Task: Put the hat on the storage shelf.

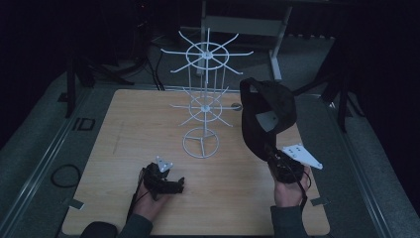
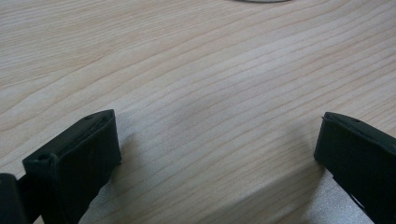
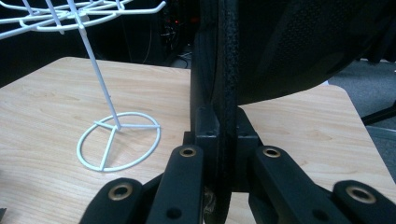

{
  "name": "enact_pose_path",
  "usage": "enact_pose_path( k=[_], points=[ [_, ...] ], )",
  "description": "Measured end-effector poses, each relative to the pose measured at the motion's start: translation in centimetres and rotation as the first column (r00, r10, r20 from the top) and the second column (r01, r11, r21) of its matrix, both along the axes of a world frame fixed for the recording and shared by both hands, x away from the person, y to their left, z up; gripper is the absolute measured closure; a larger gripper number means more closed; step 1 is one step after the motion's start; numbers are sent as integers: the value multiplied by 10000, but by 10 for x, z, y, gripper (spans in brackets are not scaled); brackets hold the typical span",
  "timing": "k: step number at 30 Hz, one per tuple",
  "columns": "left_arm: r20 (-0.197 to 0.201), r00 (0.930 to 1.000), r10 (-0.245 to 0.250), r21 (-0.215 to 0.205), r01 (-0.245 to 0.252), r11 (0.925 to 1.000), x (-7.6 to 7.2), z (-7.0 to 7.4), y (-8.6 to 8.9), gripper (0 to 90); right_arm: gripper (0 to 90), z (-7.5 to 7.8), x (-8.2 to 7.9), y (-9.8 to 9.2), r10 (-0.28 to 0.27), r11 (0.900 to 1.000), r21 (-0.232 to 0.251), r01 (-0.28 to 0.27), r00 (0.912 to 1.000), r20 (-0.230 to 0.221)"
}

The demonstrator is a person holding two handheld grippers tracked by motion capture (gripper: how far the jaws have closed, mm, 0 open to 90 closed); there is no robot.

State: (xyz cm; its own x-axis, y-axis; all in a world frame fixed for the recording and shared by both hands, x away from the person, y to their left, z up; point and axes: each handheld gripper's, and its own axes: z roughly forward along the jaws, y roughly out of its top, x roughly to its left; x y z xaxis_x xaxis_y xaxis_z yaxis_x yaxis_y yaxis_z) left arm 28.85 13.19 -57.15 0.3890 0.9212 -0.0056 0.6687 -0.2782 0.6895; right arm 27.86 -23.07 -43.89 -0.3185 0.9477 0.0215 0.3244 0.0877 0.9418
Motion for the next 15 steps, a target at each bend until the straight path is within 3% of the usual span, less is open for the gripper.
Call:
enact_pose_path(
  k=[15],
  points=[
    [1, 10000, 5, -5, -5, 10000, 0, 0, 0, 1, 860, 13, 0, 1, 82, 9999, -68, -81, 9997, 216]
  ],
)
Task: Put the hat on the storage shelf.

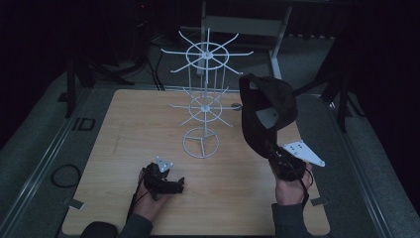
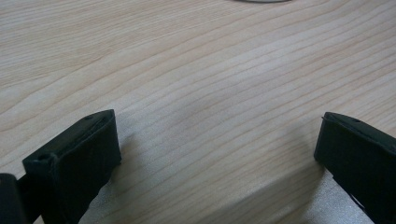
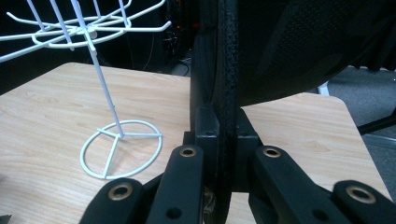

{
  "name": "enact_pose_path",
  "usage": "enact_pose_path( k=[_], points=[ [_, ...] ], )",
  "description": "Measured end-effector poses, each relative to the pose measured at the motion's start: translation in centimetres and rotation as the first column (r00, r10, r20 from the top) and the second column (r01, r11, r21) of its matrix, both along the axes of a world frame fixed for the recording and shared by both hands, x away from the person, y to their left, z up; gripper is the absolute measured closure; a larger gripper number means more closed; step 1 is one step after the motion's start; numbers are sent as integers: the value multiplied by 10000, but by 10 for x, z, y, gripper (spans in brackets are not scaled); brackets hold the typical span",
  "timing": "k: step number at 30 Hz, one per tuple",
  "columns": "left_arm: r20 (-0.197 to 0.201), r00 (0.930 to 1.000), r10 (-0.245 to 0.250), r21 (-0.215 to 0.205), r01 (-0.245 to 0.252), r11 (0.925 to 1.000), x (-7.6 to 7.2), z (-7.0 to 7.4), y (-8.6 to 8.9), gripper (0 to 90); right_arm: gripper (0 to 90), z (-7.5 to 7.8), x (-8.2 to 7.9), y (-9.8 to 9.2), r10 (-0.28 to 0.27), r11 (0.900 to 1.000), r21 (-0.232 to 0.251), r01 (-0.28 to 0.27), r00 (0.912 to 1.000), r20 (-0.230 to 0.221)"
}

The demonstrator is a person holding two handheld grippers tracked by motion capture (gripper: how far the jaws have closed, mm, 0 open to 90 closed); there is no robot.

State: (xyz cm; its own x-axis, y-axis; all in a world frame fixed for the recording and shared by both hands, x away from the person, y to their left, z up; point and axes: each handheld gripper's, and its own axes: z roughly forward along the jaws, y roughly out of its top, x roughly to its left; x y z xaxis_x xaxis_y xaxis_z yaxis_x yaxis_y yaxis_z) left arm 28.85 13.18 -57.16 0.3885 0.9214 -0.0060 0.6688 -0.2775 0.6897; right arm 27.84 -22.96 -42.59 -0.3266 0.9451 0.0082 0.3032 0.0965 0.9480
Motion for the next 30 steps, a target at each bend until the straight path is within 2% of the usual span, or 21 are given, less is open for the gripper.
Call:
enact_pose_path(
  k=[30],
  points=[
    [-21, 10000, 9, -14, -9, 10000, 0, 0, 0, 1, 859, 21, -2, -1, -27, 9999, -105, 33, 9986, 534]
  ],
)
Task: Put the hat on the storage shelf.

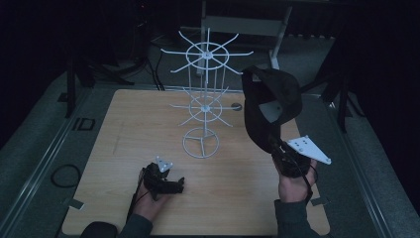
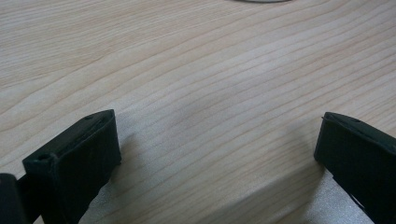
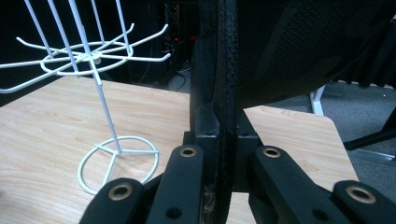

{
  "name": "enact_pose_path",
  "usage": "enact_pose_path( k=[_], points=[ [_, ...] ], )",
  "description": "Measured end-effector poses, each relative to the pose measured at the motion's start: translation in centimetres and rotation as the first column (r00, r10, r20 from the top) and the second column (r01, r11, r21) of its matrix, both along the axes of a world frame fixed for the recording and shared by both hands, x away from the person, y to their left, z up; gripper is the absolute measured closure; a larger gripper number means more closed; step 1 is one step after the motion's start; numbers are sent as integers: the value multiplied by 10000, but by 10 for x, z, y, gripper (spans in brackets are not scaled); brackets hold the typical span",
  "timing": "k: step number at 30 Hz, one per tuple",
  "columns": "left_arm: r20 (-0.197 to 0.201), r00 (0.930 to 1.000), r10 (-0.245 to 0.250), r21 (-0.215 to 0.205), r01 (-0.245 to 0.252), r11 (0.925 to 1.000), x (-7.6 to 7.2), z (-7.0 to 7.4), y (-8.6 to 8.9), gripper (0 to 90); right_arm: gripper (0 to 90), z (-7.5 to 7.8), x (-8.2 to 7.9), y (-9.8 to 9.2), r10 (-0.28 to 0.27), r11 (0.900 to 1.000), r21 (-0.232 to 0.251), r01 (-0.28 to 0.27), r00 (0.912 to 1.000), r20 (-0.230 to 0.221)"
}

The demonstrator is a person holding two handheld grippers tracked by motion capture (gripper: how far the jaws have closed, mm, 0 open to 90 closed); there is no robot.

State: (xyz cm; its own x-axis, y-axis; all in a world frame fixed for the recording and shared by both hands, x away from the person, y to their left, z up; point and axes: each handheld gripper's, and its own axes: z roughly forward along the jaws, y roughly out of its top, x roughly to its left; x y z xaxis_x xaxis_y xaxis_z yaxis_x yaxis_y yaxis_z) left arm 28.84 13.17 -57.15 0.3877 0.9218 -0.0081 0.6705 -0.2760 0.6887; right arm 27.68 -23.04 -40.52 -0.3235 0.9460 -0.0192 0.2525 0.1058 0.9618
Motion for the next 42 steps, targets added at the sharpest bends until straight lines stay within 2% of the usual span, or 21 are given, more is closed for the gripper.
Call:
enact_pose_path(
  k=[42],
  points=[
    [3, 10000, 1, -1, -1, 10000, 0, 0, 0, 1, 860, 22, 1, 1, -74, 9998, -170, 83, 9985, 541]
  ],
)
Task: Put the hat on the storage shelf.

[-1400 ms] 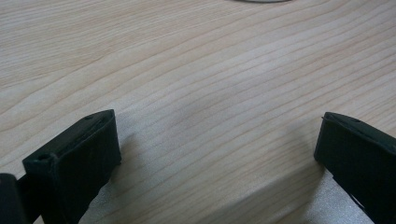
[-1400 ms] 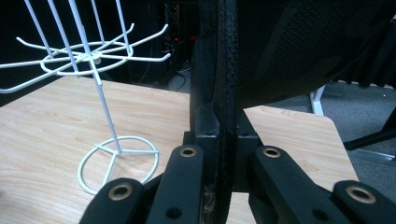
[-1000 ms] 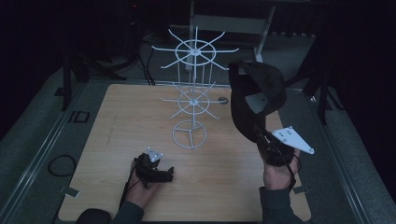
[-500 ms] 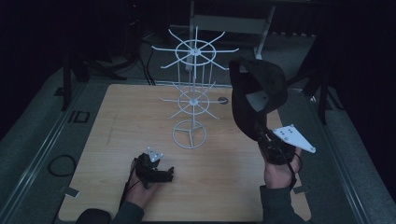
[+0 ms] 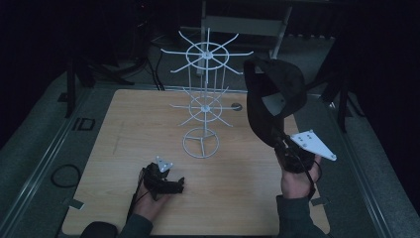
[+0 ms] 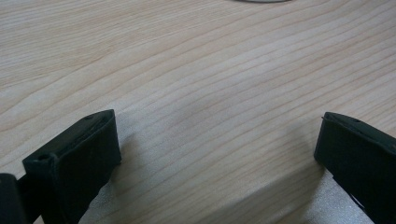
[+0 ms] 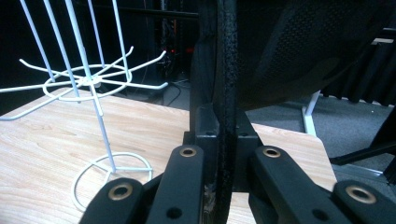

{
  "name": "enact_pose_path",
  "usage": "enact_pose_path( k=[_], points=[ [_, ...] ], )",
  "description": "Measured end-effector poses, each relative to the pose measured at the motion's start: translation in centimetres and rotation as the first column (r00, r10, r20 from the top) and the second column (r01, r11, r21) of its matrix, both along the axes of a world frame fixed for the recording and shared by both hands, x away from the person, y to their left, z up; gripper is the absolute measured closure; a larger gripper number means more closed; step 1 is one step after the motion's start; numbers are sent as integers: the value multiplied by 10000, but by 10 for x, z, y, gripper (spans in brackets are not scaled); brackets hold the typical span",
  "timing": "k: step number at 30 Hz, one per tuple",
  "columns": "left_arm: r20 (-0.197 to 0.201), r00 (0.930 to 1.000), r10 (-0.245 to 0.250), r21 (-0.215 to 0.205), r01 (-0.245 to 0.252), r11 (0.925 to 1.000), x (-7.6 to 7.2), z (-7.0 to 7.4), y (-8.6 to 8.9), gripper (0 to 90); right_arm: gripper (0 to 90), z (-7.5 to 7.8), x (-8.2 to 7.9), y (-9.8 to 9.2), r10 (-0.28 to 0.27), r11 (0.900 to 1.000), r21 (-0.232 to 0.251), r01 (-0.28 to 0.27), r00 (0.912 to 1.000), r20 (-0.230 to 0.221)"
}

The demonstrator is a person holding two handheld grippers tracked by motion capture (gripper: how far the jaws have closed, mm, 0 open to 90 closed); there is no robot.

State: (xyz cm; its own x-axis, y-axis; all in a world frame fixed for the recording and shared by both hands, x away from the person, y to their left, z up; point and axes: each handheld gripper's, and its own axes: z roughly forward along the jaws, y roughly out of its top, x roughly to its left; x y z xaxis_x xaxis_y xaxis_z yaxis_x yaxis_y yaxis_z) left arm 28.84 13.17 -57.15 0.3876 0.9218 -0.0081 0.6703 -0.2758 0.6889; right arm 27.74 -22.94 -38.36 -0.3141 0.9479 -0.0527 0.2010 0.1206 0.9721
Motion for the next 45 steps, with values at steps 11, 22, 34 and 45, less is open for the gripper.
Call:
enact_pose_path(
  k=[11, 22, 34, 45],
  points=[
    [2, 10000, -6, 7, 6, 10000, 0, 0, 0, 1, 860, 7, 1, 0, 15, 10000, -64, -14, 9999, 144],
    [-4, 10000, -7, 4, 7, 10000, 0, 0, 0, 1, 860, 12, 3, 1, -14, 9999, -146, 18, 9997, 225],
    [-14, 10000, -18, 18, 18, 10000, 0, 0, 0, 1, 860, 17, 5, 3, -54, 9998, -202, 61, 9994, 331],
    [-3, 10000, -5, 5, 5, 10000, 0, 0, 0, 1, 860, 23, 7, 5, -57, 9998, -209, 67, 9988, 480]
  ],
)
